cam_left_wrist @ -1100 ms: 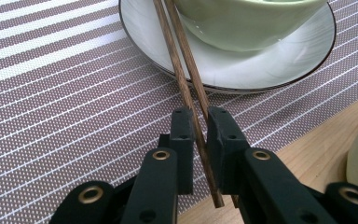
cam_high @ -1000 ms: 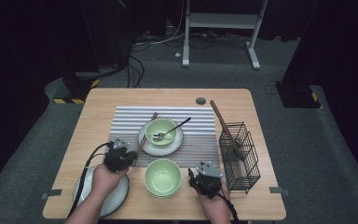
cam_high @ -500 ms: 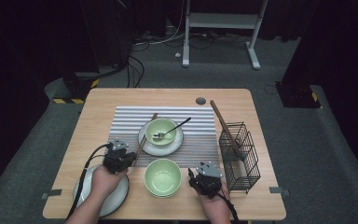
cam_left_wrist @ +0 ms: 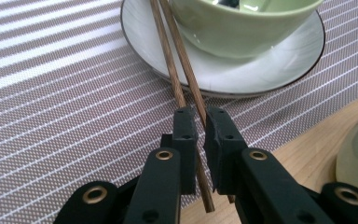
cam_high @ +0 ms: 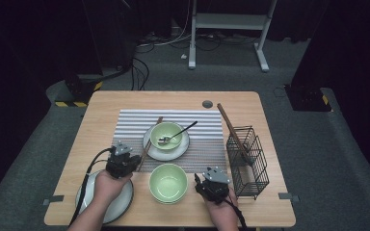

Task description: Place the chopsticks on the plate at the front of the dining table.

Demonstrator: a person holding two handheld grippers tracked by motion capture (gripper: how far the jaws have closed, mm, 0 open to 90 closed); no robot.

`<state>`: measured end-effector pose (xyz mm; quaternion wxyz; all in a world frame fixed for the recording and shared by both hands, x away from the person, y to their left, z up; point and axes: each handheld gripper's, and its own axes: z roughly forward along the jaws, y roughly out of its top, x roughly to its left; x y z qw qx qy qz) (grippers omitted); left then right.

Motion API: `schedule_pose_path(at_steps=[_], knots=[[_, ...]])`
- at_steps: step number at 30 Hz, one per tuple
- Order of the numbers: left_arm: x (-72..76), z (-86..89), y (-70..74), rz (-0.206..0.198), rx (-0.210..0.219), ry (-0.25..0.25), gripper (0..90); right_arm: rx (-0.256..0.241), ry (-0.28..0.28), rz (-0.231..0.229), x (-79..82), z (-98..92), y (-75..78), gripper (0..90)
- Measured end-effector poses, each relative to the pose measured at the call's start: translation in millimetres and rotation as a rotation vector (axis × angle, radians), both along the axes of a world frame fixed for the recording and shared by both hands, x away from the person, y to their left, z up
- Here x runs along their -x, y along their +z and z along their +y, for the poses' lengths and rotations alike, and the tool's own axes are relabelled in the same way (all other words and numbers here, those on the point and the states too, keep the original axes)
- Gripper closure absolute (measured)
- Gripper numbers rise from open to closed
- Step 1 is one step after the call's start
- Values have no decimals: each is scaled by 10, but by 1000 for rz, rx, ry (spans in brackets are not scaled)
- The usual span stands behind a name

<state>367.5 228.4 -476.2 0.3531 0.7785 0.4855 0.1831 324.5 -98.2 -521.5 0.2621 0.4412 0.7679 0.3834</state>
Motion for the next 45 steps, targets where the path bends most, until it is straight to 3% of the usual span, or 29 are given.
schedule_pose_path(at_steps=[4, 11, 23, 45], knots=[[-34, 37, 8, 0, 1, 20, 826, 6, 4, -6, -1, 0, 0, 442], [-101, 63, -47, 23, -43, 49, 820, 2, 2, 1, -3, 1, 0, 442], [-121, 26, -105, 51, -58, 31, 819, -5, 1, 6, -10, -7, -1, 442], [-133, -59, -116, 67, -62, -5, 822, -2, 3, 3, 6, -3, -1, 441]])
